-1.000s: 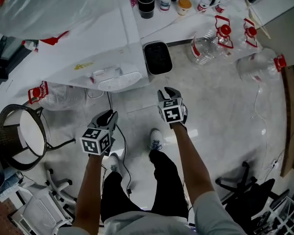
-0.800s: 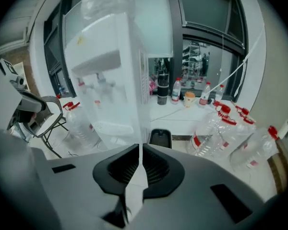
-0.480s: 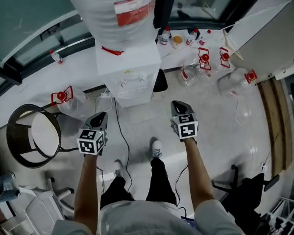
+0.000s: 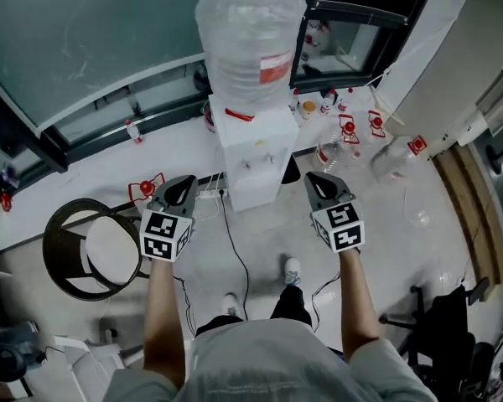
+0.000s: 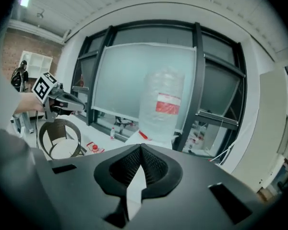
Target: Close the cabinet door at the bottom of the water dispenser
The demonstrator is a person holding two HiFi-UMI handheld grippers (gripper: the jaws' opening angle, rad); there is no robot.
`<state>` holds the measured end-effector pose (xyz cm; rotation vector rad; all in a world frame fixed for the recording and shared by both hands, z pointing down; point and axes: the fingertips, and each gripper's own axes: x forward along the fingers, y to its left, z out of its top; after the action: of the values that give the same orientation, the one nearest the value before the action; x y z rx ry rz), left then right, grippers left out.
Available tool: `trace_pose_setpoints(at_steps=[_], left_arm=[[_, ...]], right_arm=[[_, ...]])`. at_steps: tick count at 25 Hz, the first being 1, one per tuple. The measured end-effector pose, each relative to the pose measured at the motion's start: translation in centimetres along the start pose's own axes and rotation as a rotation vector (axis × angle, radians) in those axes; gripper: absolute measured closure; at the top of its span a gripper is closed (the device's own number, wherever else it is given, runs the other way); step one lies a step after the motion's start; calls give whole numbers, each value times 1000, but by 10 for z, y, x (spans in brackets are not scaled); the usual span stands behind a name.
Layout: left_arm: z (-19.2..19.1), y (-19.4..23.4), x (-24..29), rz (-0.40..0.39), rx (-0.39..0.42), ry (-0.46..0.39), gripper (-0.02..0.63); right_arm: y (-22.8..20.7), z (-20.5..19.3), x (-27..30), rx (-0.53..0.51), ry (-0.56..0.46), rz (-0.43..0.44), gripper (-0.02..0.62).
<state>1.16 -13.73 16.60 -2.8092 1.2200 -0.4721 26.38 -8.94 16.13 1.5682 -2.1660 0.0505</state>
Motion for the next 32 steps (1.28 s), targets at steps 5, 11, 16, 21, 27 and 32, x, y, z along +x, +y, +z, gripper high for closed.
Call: trace_pose_setpoints(at_steps=[5,11,16,21,27,32], left_arm=[[66,-2,-53,-33,106,-154,588],[100,3,-98,-33,143,-206,586],[113,-5,-114,-54,208,-221,586],[118,-14,-118,-80,217,-239,586],[115,-23,-115,-105,220,-232,586],[118,-27,-106,-111,229,-230,586]], right_arm=[[33,67,-38,-50,-115,-37,568],[60,125,-78,-89,-214,-64,568],[75,135,-90,-91,-219,-65,568],[78,135,-95,-101,-217,-75,568],[83,125,-96,-111,-194,-72,568],[77,115,-95,-109,-174,-69,568]])
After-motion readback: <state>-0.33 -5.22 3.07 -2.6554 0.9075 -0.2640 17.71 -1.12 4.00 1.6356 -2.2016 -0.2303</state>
